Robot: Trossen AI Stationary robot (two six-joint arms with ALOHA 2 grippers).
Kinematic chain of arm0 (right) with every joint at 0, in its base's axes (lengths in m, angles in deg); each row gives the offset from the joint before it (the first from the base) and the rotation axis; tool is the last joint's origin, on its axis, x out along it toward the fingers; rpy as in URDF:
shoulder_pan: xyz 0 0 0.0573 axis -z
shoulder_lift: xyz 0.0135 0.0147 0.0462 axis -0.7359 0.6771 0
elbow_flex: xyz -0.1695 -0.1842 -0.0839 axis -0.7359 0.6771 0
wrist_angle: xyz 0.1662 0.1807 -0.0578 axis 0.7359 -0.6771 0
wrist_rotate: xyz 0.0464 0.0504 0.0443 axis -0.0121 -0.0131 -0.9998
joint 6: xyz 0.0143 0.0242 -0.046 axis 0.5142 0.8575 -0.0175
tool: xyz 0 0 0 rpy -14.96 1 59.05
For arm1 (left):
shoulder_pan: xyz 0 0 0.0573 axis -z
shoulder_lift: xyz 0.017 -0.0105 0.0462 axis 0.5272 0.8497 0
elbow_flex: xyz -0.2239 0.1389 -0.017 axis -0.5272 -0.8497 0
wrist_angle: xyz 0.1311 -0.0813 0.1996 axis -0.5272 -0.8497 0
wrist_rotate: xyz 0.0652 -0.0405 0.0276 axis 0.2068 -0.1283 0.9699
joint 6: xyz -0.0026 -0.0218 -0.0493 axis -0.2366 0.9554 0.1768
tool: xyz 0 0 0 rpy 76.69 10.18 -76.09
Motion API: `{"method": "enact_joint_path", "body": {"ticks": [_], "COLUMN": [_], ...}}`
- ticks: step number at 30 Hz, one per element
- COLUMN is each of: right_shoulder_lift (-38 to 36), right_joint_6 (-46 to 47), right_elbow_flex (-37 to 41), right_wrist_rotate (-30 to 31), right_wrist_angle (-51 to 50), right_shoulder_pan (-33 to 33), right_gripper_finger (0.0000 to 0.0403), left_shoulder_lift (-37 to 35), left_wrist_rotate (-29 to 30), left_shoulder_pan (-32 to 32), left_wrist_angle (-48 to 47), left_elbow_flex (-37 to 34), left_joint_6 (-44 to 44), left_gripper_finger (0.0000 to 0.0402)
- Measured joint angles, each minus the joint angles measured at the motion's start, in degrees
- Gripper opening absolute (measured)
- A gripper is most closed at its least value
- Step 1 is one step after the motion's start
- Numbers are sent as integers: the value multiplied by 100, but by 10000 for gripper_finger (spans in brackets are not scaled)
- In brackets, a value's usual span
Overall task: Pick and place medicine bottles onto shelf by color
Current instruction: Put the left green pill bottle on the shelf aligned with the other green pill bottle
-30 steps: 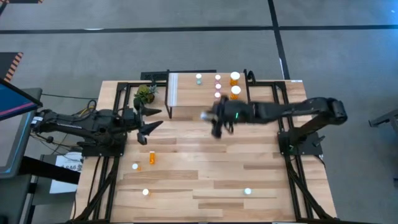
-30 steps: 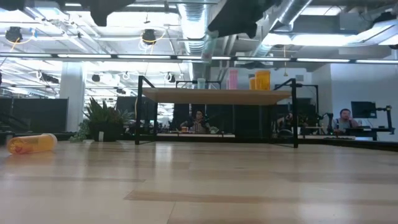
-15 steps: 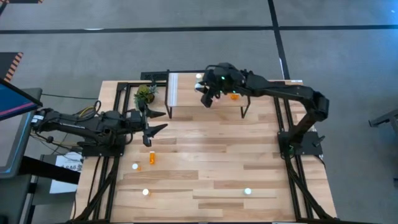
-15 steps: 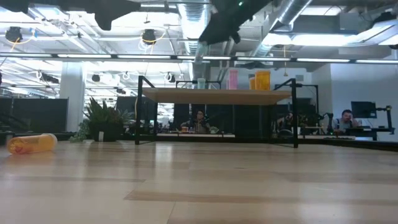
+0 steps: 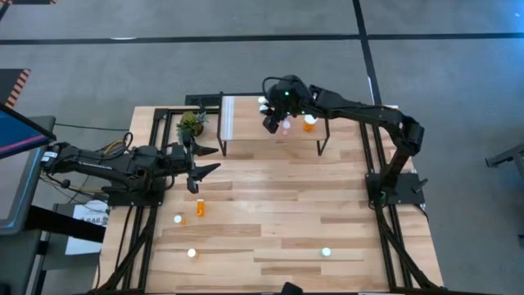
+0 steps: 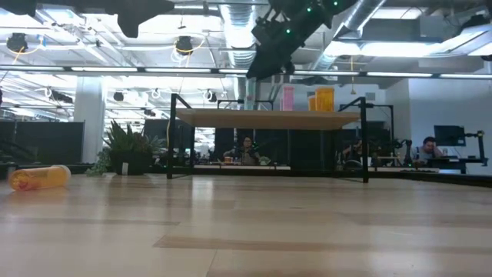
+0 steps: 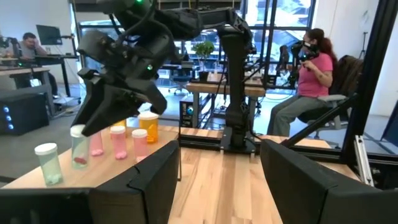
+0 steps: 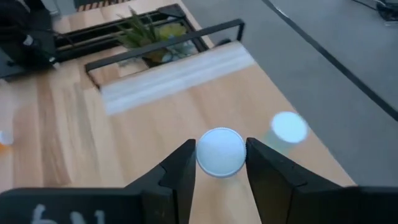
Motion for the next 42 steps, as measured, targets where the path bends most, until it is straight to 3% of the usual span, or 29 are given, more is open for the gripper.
{"method": "enact_joint_path", "body": {"ticks": [42], "right_shoulder_lift": [356], "right_joint_6": [476], "right_elbow_flex": [-2], "right_wrist_rotate": [-13], "right_wrist_angle": [202], "right_shoulder_pan": [40], "right_gripper_finger": [157], "left_shoulder_lift": [0], "left_wrist_rotate": [-155], "left_shoulder_pan": [2], "left_wrist_angle": [162], "left_elbow_flex": [2], "left_joint_6": [13], "left_gripper_finger": [212]}}
